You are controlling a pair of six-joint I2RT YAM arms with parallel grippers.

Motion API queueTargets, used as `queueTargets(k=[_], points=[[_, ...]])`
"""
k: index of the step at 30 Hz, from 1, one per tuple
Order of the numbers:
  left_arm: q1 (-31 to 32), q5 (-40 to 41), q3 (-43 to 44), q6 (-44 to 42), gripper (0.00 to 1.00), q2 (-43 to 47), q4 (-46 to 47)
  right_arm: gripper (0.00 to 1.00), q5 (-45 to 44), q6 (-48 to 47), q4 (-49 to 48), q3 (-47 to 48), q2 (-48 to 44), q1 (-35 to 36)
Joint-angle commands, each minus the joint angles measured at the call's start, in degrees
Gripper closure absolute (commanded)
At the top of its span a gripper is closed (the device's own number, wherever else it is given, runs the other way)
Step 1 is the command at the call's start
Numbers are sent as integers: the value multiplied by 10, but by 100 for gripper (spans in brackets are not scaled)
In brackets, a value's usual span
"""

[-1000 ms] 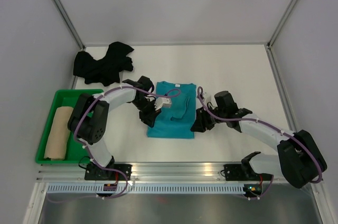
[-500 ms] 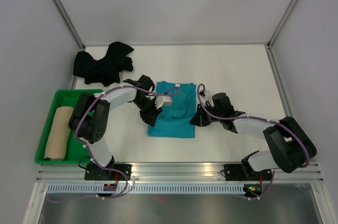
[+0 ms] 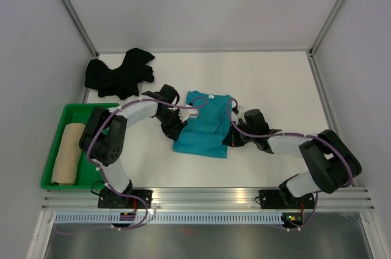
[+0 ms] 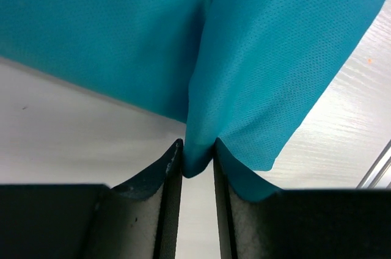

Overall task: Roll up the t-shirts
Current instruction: Roll the tshirt

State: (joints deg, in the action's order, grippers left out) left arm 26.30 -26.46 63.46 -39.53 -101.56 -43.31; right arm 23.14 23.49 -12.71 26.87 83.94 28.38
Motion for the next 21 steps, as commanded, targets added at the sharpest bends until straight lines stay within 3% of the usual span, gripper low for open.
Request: queueTargets(k=[1,6,11,17,21], points=[[-4,53,12,40,67,49,36,94,-27,3,1,10,6,-2],[-4,108,19,67,60,118,56,92,-38,7,8,11,-5,-3],[23,98,-35,20,50,211,65,92,-42,7,15,11,-4,-3],[159,178,-97,-39,44,205,76,92,-40,4,10,14,6,-9],[171,167,-122,-70,40,198,99,92,-18,-2,1,21,17,-11]])
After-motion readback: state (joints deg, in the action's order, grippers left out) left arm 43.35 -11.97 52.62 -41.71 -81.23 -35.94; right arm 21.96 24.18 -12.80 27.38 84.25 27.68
